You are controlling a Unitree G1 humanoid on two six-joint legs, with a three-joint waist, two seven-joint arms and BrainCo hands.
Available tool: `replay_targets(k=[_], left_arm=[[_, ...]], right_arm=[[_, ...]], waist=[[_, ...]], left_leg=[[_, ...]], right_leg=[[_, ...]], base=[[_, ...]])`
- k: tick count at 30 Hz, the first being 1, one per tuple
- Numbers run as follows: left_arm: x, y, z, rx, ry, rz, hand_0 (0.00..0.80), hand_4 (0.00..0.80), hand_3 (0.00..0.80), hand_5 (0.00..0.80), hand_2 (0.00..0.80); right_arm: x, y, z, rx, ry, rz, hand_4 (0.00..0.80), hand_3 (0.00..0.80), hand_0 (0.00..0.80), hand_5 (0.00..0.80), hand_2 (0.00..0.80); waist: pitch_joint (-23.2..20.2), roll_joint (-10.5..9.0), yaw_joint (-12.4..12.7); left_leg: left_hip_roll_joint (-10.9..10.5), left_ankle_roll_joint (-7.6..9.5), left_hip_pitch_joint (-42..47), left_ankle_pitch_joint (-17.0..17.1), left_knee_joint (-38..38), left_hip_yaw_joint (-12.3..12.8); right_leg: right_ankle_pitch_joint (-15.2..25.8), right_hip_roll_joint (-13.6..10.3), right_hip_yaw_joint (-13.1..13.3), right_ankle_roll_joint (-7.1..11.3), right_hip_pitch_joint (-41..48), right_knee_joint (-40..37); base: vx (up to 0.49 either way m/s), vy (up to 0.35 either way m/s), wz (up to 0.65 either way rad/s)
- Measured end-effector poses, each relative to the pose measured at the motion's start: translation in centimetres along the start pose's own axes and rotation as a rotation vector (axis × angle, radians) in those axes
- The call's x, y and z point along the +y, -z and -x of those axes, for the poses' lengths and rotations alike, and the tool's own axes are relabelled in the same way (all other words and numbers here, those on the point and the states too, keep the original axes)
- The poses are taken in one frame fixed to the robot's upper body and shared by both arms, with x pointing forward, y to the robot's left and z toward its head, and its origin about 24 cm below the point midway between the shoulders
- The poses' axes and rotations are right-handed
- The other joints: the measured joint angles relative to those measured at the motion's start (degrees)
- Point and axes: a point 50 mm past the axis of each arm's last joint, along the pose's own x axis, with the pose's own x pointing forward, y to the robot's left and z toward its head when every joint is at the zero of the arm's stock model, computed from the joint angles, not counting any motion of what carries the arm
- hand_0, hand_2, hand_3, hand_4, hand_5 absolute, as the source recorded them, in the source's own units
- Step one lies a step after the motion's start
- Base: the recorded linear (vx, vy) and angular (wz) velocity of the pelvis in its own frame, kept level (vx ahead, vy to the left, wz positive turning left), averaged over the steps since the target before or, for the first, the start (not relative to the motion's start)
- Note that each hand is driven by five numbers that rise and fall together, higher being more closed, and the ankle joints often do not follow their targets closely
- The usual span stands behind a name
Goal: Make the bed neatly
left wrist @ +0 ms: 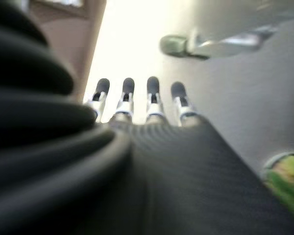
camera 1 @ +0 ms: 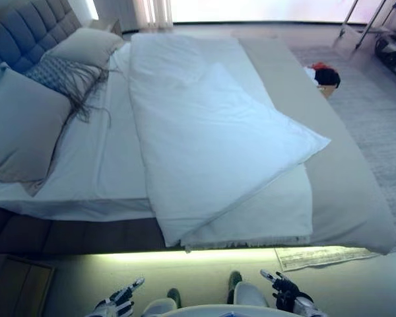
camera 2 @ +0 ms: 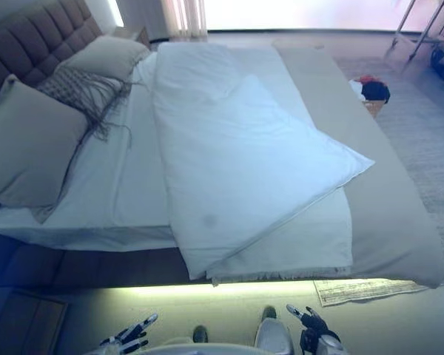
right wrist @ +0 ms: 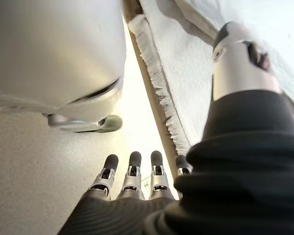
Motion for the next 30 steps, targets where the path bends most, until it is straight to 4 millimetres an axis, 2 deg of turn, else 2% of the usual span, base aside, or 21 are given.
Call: replay_targets(k=[1, 2, 3, 4, 6, 8, 10, 12, 13, 18, 23, 26, 30], left_arm=[[-0.4, 0.3, -0.1, 0.003, 0.004, 0.012, 0.000, 0.000, 0.000, 0.000, 0.000], [-1.0, 0.8, -0.1, 0.015, 0.018, 0.018, 0.000, 0.000, 0.000, 0.000, 0.000], [-1.3, 1.5, -0.2, 0.033, 0.023, 0.030, 0.000, 0.000, 0.000, 0.000, 0.000], [-1.7, 1.5, -0.2, 0.033, 0.032, 0.029, 0.000, 0.000, 0.000, 0.000, 0.000], [-1.4, 1.6, -0.2, 0.034, 0.030, 0.030, 0.000, 0.000, 0.000, 0.000, 0.000], [-1.8, 2.1, -0.2, 0.043, 0.042, 0.031, 0.000, 0.000, 0.000, 0.000, 0.000], [-2.3, 2.3, -0.2, 0.049, 0.054, 0.024, 0.000, 0.000, 0.000, 0.000, 0.000], [-2.6, 2.6, -0.2, 0.060, 0.058, 0.018, 0.000, 0.000, 0.000, 0.000, 0.000], [-2.7, 2.8, -0.2, 0.064, 0.062, 0.014, 0.000, 0.000, 0.000, 0.000, 0.000], [-2.2, 1.9, -0.3, 0.049, 0.052, -0.010, 0.000, 0.000, 0.000, 0.000, 0.000], [-1.1, 1.6, -0.1, 0.045, 0.026, -0.015, 0.000, 0.000, 0.000, 0.000, 0.000], [-1.3, 1.5, -0.2, 0.036, 0.037, -0.025, 0.000, 0.000, 0.000, 0.000, 0.000], [-2.3, -0.7, -0.3, -0.024, 0.068, -0.052, 0.000, 0.000, 0.000, 0.000, 0.000]], right_arm=[[-0.2, -0.1, 0.0, -0.005, 0.008, 0.002, 0.000, 0.000, 0.000, 0.000, 0.000], [-0.4, -0.3, 0.0, -0.010, 0.012, 0.003, 0.000, 0.000, 0.000, 0.000, 0.000], [-0.3, -0.7, -0.1, -0.024, 0.015, -0.004, 0.000, 0.000, 0.000, 0.000, 0.000], [-0.1, -0.9, -0.1, -0.032, 0.017, -0.028, 0.000, 0.000, 0.000, 0.000, 0.000], [-0.2, -1.3, -0.2, -0.050, 0.035, -0.098, 0.000, 0.000, 0.000, 0.000, 0.000], [-1.0, -2.2, -0.1, -0.090, 0.072, -0.132, 0.000, 0.000, 0.000, 0.000, 0.000], [-1.6, -3.5, -0.2, -0.123, 0.113, -0.149, 0.000, 0.000, 0.000, 0.000, 0.000], [-2.0, -3.5, -0.1, -0.125, 0.137, -0.149, 0.000, 0.000, 0.000, 0.000, 0.000], [-2.2, -3.4, 0.0, -0.124, 0.144, -0.148, 0.000, 0.000, 0.000, 0.000, 0.000], [-1.4, -3.8, -0.2, -0.131, 0.108, -0.116, 0.000, 0.000, 0.000, 0.000, 0.000], [0.2, -6.8, -0.6, -0.202, 0.007, -0.222, 0.000, 0.000, 0.000, 0.000, 0.000], [1.1, -9.0, -0.7, -0.234, -0.038, -0.240, 0.000, 0.000, 0.000, 0.000, 0.000], [1.8, -14.9, -0.3, -0.330, -0.072, -0.248, 0.000, 0.000, 0.000, 0.000, 0.000]], waist=[[0.37, 0.95, 0.05], [0.45, 2.06, 0.10], [0.74, 2.61, 0.08], [1.14, 2.00, 0.12], [1.92, 0.81, 0.21], [1.51, 1.72, 0.28], [1.95, 3.24, 0.32], [1.03, 4.79, 0.17], [0.40, 6.12, 0.25], [0.20, 5.20, 0.30], [0.65, 5.71, 1.37], [2.15, 5.76, 1.78], [5.65, 5.55, 2.25]], left_leg=[[1.44, -1.05, 0.20, -0.82, 1.10, -0.02], [2.82, -1.19, 0.10, -1.57, 2.68, 0.08], [3.46, -2.08, -0.79, -1.94, 6.15, -0.02], [3.63, -1.77, -1.66, -1.72, 9.47, 0.00], [3.74, -1.76, -4.06, -1.87, 16.20, -1.80], [3.41, -1.99, -4.32, -1.86, 12.07, -1.40], [2.40, -1.45, -4.50, -1.54, 8.45, -1.15], [1.97, -0.19, -3.87, -0.81, 6.22, -1.16], [2.13, -1.01, -3.70, 0.07, 4.70, -1.51], [-0.97, 0.65, -2.12, -0.23, 3.37, -1.58], [-1.46, 0.94, -2.14, -0.99, 5.21, -2.36], [-1.45, 0.70, -3.42, -2.50, 8.90, -2.77], [-1.25, 0.55, -13.07, -5.09, 18.75, -3.04]], right_leg=[[-0.85, 1.26, -0.13, -1.42, 0.88, 0.04], [-1.27, 2.55, -0.80, -2.08, 1.68, -0.26], [-2.05, 3.07, -1.53, -2.85, 2.50, -0.30], [-2.45, 3.12, -1.52, -3.38, 3.30, -0.48], [-2.76, 3.09, -1.54, -4.14, 6.79, -2.69], [-2.89, 3.15, -1.63, -4.27, 7.79, -3.67], [-2.97, 3.14, -1.80, -4.11, 7.72, -3.67], [-3.30, 3.37, -3.24, -3.31, 7.90, -3.42], [-3.67, 3.91, -3.51, -2.71, 7.71, -2.84], [-5.27, 0.48, -3.22, -0.25, 7.72, 0.00], [-5.95, -0.01, -3.21, 0.51, 8.21, 0.73], [-8.97, -0.84, -3.09, -0.03, 6.31, 5.61], [-12.54, -2.75, -2.51, -1.20, -3.42, 17.01]], base=[[0.200, -0.150, 0.07], [0.201, -0.118, 0.16], [0.234, -0.033, 0.15], [0.212, 0.071, 0.12], [0.176, 0.180, 0.05], [0.127, 0.259, -0.06], [0.129, 0.175, -0.18], [0.128, 0.104, -0.17], [0.106, 0.075, -0.06], [0.096, 0.017, 0.09], [0.068, -0.007, 0.09], [-0.083, 0.002, 0.07], [-0.197, -0.048, 0.11]])
